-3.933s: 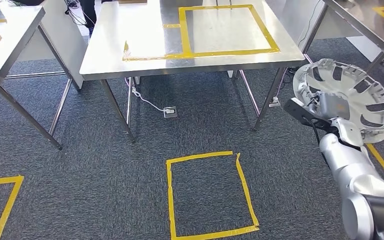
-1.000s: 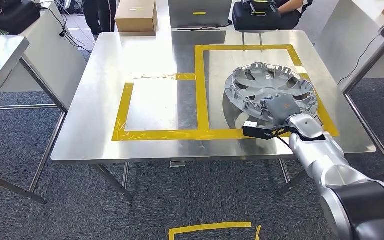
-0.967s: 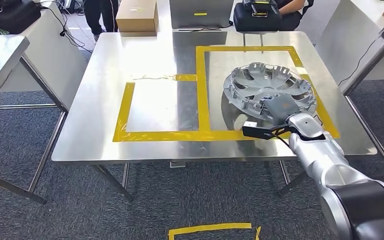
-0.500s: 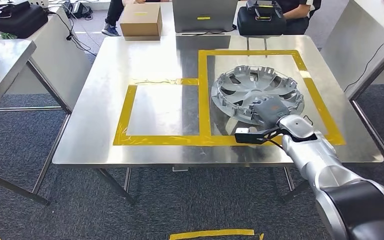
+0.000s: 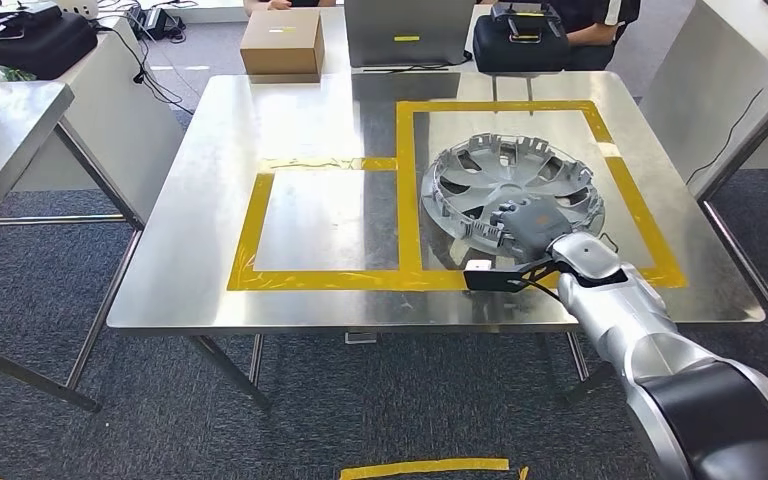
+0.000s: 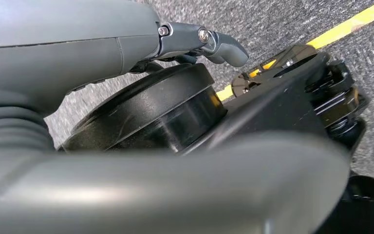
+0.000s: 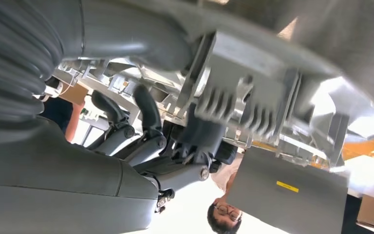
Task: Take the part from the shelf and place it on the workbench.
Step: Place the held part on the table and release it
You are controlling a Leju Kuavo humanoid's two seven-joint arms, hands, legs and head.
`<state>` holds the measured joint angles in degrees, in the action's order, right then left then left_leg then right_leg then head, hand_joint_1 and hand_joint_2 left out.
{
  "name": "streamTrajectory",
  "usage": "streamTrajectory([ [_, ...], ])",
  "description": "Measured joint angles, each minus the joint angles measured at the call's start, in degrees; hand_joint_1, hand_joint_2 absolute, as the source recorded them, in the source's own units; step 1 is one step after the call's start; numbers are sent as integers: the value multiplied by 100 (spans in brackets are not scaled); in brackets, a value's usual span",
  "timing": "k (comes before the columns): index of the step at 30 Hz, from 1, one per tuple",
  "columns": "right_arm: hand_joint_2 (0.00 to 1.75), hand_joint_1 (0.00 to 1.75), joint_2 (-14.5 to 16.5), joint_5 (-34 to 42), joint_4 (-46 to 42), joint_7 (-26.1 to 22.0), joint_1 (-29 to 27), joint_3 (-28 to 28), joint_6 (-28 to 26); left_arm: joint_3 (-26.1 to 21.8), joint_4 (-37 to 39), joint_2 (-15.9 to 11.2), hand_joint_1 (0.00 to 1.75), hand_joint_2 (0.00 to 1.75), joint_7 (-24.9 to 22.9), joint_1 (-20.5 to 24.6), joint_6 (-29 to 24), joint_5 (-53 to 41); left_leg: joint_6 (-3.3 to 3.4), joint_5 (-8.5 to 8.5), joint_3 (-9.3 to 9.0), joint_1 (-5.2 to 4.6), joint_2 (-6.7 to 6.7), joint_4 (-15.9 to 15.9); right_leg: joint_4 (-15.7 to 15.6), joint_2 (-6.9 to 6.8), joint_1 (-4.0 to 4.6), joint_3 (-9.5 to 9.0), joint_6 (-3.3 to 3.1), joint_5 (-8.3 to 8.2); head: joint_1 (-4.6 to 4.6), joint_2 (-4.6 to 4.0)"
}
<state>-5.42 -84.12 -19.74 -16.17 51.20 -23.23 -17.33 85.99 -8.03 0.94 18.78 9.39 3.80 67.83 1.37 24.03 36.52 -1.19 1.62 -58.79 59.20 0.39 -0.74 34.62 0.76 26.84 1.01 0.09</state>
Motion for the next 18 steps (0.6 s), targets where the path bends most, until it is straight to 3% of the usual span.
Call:
streamTrajectory([
  [4,175,0,-2,53,0,19,0,-28,-9,0,0,-4,0,0,38,6,31,-62,1,0,1,-7,-2,-4,-8,1,-5,-5,14,-8,2,0],
  [14,175,0,-2,98,0,31,3,-89,57,0,1,-10,0,0,-6,7,55,-41,5,1,5,-11,-5,-20,-14,1,-9,-13,31,-20,2,0],
  [18,175,0,-1,483,-10,-140,0,-69,-147,-2,1,-11,0,0,-26,6,0,37,6,1,6,-11,-5,-22,-14,1,-9,-14,33,-21,1,0],
])
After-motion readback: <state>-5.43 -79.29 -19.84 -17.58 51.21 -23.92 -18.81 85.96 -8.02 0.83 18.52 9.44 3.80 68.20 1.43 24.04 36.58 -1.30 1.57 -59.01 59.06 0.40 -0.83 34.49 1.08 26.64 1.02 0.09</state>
